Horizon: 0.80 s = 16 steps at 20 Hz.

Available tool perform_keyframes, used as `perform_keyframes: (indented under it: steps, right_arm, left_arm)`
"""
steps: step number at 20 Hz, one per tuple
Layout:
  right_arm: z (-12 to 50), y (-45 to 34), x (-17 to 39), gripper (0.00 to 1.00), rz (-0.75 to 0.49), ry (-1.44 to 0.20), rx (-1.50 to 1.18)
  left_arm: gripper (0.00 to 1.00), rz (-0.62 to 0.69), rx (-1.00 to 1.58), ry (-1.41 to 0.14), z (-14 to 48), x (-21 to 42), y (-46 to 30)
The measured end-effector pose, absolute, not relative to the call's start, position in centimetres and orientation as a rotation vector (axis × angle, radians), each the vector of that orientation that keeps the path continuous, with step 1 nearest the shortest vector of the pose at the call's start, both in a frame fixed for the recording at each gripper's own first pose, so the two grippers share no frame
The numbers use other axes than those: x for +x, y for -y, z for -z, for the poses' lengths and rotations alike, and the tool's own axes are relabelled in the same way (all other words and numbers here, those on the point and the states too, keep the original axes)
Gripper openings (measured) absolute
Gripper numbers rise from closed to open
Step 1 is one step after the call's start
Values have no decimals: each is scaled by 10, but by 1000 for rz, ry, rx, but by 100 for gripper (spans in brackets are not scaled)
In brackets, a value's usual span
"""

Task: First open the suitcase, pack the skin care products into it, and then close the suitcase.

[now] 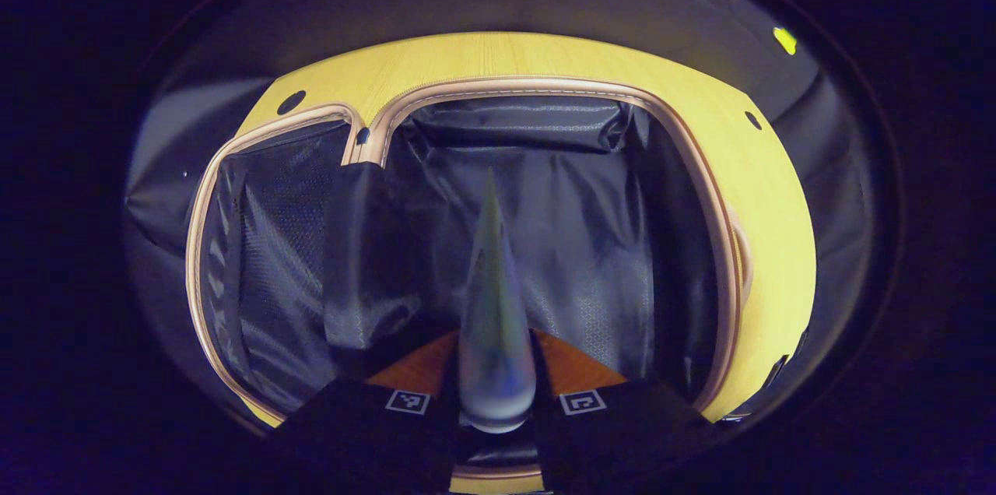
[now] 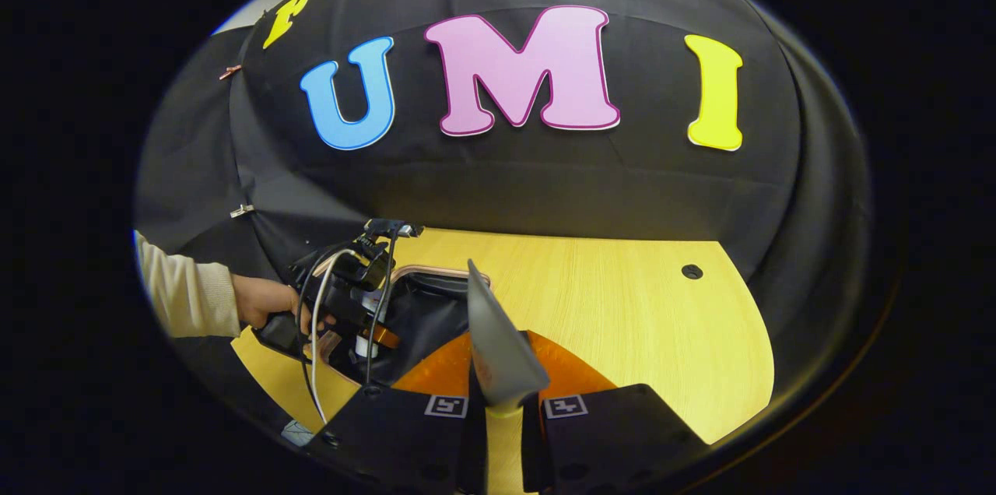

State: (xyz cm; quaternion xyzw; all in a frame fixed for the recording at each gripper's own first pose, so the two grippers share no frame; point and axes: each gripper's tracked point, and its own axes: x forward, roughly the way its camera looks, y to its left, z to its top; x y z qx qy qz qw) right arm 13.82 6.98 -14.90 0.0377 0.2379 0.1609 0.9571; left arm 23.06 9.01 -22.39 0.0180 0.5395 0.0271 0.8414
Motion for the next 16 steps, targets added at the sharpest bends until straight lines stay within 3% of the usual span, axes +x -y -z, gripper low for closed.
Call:
perform_keyframes:
  steps: [2, 4, 5, 9, 12, 16]
  right_arm:
    - [148, -72, 140, 20, -321, -487, 67]
    - [147, -75, 144, 20, -318, -492, 58]
    - [145, -77, 145, 20, -318, -498, 56]
    - [153, -108, 154, 20, -349, -549, 51]
    - [177, -152, 166, 20, -399, -597, 4]
    - [255, -218, 174, 20, -409, -790, -16]
  left_arm:
    - [50, -70, 42, -1114, 221, 235, -94]
    - [63, -90, 5, -1035, 205, 237, -94]
    - [73, -94, -24, -969, 189, 235, -95]
    - [89, -137, -119, -624, 111, 199, -119]
    - [90, -230, -155, -451, 62, 131, -161]
    - [90, -317, -246, -376, 46, 57, -200]
